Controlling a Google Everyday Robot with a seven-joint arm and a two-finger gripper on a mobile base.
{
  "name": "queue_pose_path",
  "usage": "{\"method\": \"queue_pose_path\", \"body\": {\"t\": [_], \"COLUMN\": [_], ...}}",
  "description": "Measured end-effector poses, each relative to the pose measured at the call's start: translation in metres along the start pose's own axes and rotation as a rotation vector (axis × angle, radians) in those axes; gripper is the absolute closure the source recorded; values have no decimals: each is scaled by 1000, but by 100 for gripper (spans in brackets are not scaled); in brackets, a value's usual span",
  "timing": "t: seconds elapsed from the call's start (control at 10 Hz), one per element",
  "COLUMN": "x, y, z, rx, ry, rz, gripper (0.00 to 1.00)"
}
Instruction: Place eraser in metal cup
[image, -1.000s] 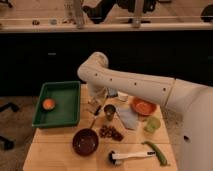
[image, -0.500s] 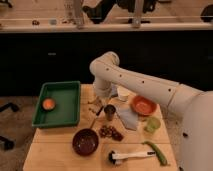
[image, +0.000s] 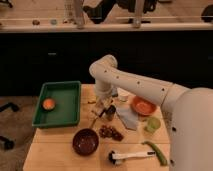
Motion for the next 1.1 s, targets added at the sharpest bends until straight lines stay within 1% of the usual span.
{"method": "queue_pose_path", "body": {"t": [0.3, 1.1], "x": [7, 23], "y": [8, 22], "z": [8, 18], "rx": [-18, -32], "ry": [-2, -12], "rz": [21, 68], "gripper": [100, 100]}}
